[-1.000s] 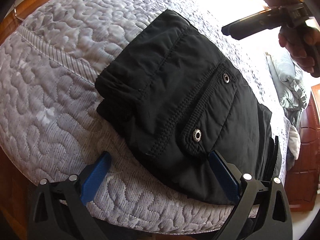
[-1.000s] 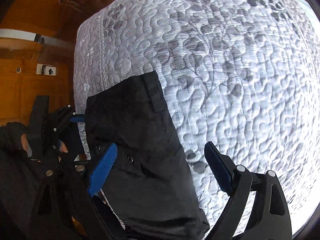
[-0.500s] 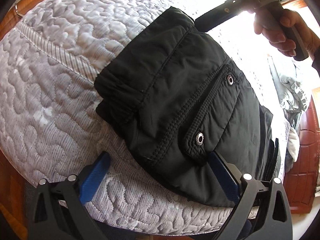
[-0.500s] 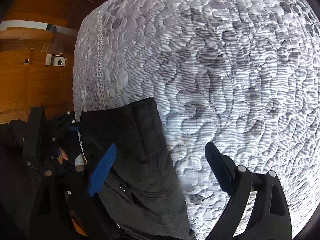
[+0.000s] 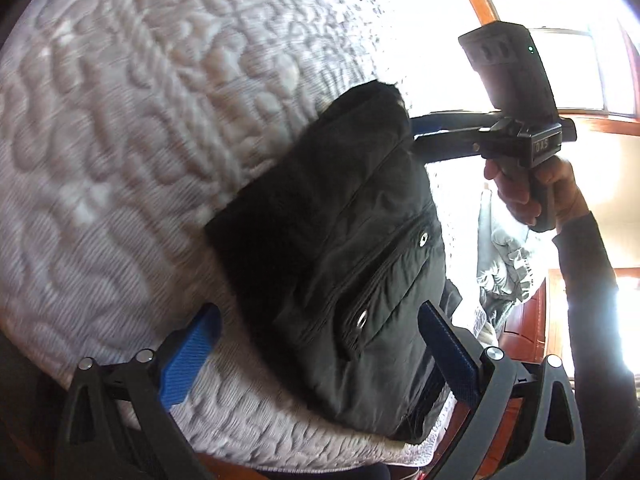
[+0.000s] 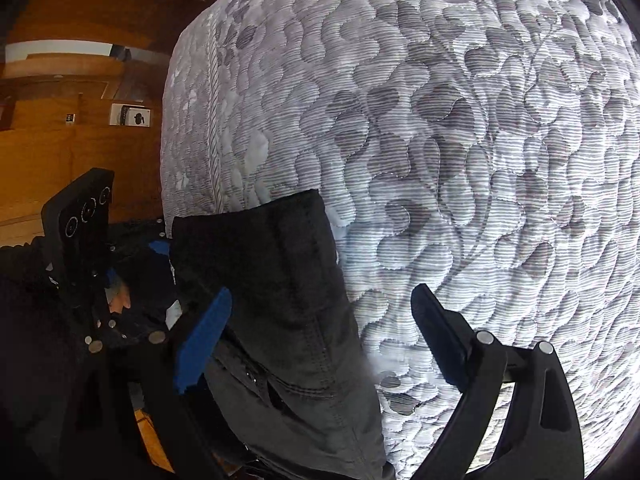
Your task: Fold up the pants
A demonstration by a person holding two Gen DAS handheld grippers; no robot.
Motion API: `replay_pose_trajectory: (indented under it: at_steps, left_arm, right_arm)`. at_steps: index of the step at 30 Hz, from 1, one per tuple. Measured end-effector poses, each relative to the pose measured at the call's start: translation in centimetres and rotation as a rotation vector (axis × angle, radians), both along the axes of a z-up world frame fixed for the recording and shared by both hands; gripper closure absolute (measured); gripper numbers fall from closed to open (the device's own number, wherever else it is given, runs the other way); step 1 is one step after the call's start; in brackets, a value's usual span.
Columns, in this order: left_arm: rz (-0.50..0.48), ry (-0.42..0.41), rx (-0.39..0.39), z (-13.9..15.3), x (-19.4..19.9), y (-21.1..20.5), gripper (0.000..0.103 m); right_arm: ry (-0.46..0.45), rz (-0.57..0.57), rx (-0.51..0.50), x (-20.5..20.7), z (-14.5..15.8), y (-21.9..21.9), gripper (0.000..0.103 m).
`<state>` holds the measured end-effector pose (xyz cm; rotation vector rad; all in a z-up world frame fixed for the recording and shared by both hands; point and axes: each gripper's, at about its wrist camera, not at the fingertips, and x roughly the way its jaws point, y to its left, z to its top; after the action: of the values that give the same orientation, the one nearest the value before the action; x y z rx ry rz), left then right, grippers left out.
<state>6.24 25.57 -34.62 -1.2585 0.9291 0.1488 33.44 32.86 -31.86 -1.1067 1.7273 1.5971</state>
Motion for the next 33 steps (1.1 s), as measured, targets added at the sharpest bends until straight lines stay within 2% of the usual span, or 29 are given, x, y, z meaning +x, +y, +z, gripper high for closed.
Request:
replay_pose_trajectory:
  at_steps: [3,5,8,10,11,14,15,16,18,21,27,33]
  left_arm:
    - [0.039,0.014,-0.034,-1.2,0.4,0.4,0.004]
    - [0.070,-0.006,-0.045,-1.4,-0.2,0.6,0.005]
    - [0.091,-0.011,-0.033,-1.5,-0.9,0.6,0.011]
    - [0.105,-0.013,-0.030,-1.7,-1.4,0.8,0.023]
    - [0.107,-0.005,-0.027,-1.8,-1.5,0.9,0.039]
    - [0.121,0.006,-0.032,-2.1,-2.3,1.5,0.052]
    - [0.124,0.002,-0.036,-2.1,-2.8,1.9,0.056]
    - [0.127,0.000,-0.036,-2.1,-3.1,2.0,0.059]
    - [0.122,-0.005,-0.023,-1.8,-4.2,2.7,0.067]
    - [0.106,-0.019,0.016,-0.5,-4.7,2.9,0.073]
    - [0.070,-0.056,0.072,2.7,-4.7,2.7,0.075]
    - [0.008,-0.122,0.156,8.0,-4.2,0.9,0.076]
  right_arm:
    - [0.025,-0.002,-0.003,0.1,-0.6,0.6,0.012]
    - [0.043,-0.004,-0.007,0.1,-1.2,1.1,0.012]
    - [0.063,0.007,-0.016,0.0,-2.0,1.8,0.009]
    - [0.073,0.018,-0.019,0.0,-2.3,2.1,0.008]
    - [0.079,0.018,-0.019,0.1,-2.3,2.2,0.008]
    - [0.090,0.023,-0.018,0.5,-1.9,2.2,0.010]
    - [0.096,0.023,-0.015,0.3,-1.7,2.4,0.019]
    - [0.111,0.029,-0.022,0.0,-1.6,2.4,0.037]
    - [0.114,0.039,-0.013,-0.4,-1.2,2.4,0.054]
    - [0.096,0.037,-0.001,-0.4,-0.2,2.2,0.067]
    - [0.044,0.021,0.039,-0.3,3.8,1.3,0.071]
    - [-0.044,-0.005,0.085,0.3,9.7,-1.1,0.072]
